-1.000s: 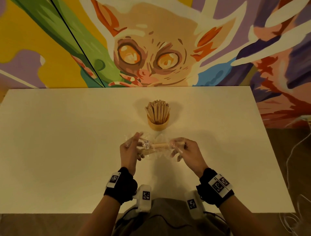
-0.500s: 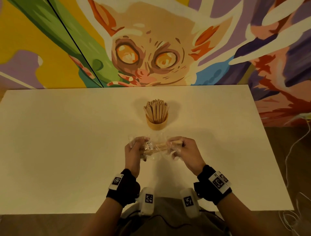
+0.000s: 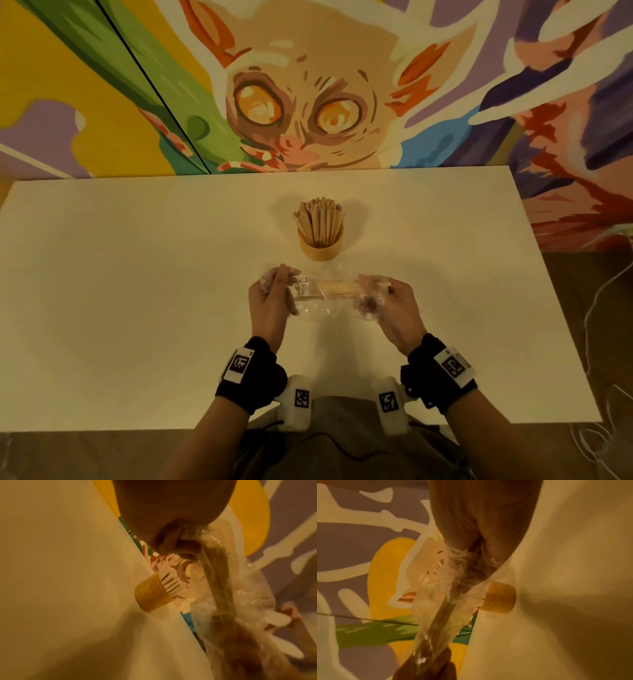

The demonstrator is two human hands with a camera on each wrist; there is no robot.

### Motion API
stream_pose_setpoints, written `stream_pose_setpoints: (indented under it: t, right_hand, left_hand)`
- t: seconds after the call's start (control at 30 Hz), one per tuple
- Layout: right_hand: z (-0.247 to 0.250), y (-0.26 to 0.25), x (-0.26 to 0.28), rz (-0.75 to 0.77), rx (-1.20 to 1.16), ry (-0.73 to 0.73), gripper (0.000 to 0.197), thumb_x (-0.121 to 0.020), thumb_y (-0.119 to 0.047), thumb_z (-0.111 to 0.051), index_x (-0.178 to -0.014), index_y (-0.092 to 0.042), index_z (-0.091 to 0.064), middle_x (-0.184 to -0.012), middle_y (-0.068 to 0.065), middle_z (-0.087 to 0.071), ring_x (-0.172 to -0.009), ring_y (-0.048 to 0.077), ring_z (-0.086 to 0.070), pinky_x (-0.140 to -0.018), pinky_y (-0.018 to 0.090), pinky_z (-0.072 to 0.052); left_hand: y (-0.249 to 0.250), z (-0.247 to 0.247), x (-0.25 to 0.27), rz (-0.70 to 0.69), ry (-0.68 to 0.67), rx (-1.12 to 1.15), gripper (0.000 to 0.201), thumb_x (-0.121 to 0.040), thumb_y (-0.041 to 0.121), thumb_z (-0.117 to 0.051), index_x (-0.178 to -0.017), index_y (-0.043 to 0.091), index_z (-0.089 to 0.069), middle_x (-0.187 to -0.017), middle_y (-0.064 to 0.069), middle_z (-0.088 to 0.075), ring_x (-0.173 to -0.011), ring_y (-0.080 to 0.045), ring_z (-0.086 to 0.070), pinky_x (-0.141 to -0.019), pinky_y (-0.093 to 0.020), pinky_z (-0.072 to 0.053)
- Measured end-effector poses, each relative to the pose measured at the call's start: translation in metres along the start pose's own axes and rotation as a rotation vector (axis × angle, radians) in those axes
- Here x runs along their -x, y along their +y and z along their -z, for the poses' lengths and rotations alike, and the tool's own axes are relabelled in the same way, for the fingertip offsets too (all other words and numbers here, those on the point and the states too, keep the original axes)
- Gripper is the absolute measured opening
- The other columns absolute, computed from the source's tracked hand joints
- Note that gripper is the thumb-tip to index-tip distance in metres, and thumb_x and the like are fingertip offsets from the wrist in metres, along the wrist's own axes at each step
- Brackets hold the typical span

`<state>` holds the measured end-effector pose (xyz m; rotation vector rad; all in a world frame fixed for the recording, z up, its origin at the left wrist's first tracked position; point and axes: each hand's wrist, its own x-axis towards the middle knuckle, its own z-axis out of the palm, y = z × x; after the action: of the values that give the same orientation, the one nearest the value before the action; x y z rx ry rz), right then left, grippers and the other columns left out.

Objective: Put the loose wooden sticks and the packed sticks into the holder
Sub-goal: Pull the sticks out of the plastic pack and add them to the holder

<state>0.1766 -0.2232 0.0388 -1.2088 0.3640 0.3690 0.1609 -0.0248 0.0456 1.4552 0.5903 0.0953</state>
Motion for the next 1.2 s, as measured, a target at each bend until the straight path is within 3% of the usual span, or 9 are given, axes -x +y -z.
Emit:
stream_pose_setpoints:
  t: [0.33, 0.47, 0.6, 0.7, 0.77, 0.87, 1.03, 1.13, 1.2]
  right_hand:
    - [0.050, -0.017, -0.009, 0.038, 0.042, 0.090, 0.016, -0.090, -0.001, -0.064, -0.096, 0.014, -0.067, -0.070, 0.017, -0.070, -0.053, 0.023, -0.063, -0.051, 0.026, -0.050]
    - [0.071, -0.013, -0.008, 0.036, 0.101, 0.135, 0.016, -0.088, -0.003, -0.066, -0.094, 0.012, -0.068, -0.068, 0.017, -0.069, -0.054, 0.025, -0.063, -0.052, 0.027, -0.051]
    - [0.087, -0.009, -0.004, 0.017, 0.149, 0.187, 0.016, -0.088, -0.003, -0.067, -0.093, 0.012, -0.069, -0.069, 0.020, -0.069, -0.054, 0.027, -0.063, -0.051, 0.027, -0.052]
    - [0.091, -0.006, 0.002, 0.002, 0.163, 0.206, 0.013, -0.088, -0.003, -0.067, -0.091, 0.010, -0.070, -0.069, 0.020, -0.069, -0.053, 0.026, -0.064, -0.051, 0.027, -0.053]
    - [0.089, -0.004, 0.005, -0.005, 0.155, 0.207, 0.013, -0.088, -0.002, -0.067, -0.091, 0.010, -0.070, -0.069, 0.019, -0.069, -0.053, 0.025, -0.064, -0.051, 0.027, -0.053]
    - [0.079, 0.001, 0.007, -0.006, 0.156, 0.196, 0.013, -0.089, -0.003, -0.066, -0.092, 0.010, -0.070, -0.068, 0.019, -0.070, -0.055, 0.027, -0.064, -0.052, 0.028, -0.053]
    - [0.040, 0.011, 0.013, -0.009, 0.184, 0.125, 0.014, -0.089, -0.004, -0.068, -0.091, 0.010, -0.070, -0.071, 0.021, -0.069, -0.058, 0.033, -0.063, -0.053, 0.033, -0.051]
    - [0.016, 0.010, 0.017, -0.017, 0.240, 0.029, 0.014, -0.089, -0.005, -0.069, -0.088, 0.009, -0.071, -0.072, 0.023, -0.069, -0.059, 0.034, -0.064, -0.053, 0.034, -0.051]
    - [0.006, 0.008, 0.019, -0.027, 0.287, -0.050, 0.015, -0.089, -0.006, -0.069, -0.088, 0.009, -0.071, -0.074, 0.024, -0.070, -0.058, 0.033, -0.065, -0.053, 0.033, -0.051]
  left_hand:
    - [-0.018, 0.064, -0.030, 0.102, 0.132, 0.050, 0.030, -0.100, 0.026, -0.052, -0.081, 0.010, -0.070, -0.072, -0.009, -0.059, -0.039, -0.008, -0.040, -0.038, -0.018, -0.029]
    - [-0.041, 0.093, -0.031, 0.151, 0.184, -0.076, 0.029, -0.099, 0.025, -0.053, -0.086, 0.005, -0.069, -0.075, -0.012, -0.063, -0.042, -0.011, -0.051, -0.044, -0.025, -0.034]
    - [-0.068, 0.113, -0.023, 0.276, 0.177, -0.150, 0.039, -0.094, 0.037, -0.060, -0.119, 0.008, -0.063, -0.108, -0.018, -0.071, -0.078, -0.020, -0.068, -0.067, -0.033, -0.049]
    - [-0.077, 0.120, -0.017, 0.324, 0.197, -0.235, 0.080, -0.090, 0.051, -0.060, -0.153, 0.025, -0.019, -0.148, -0.010, -0.046, -0.130, -0.027, -0.049, -0.106, -0.047, -0.039]
    - [-0.073, 0.122, -0.015, 0.228, 0.259, -0.336, 0.086, -0.091, 0.051, -0.058, -0.155, 0.027, -0.006, -0.158, -0.001, -0.029, -0.144, -0.024, -0.030, -0.115, -0.048, -0.027]
    - [-0.054, 0.115, -0.012, -0.034, 0.299, -0.431, 0.071, -0.093, 0.040, -0.061, -0.152, 0.029, -0.022, -0.159, 0.004, -0.026, -0.145, -0.019, -0.025, -0.118, -0.047, -0.023]
    - [-0.013, 0.051, 0.000, -0.369, -0.236, -0.687, 0.079, -0.078, 0.064, -0.060, -0.146, 0.031, -0.036, -0.152, 0.016, -0.033, -0.138, -0.004, -0.031, -0.112, -0.030, -0.026]
    - [-0.013, 0.000, 0.018, -0.555, -0.606, -1.156, 0.093, -0.077, 0.068, -0.059, -0.152, 0.032, -0.019, -0.158, 0.010, -0.024, -0.143, -0.010, -0.024, -0.118, -0.039, -0.019]
    - [-0.020, -0.017, 0.023, -0.563, -0.678, -1.304, 0.076, -0.084, 0.060, -0.056, -0.148, 0.030, -0.027, -0.147, 0.004, -0.045, -0.132, -0.018, -0.044, -0.107, -0.037, -0.035]
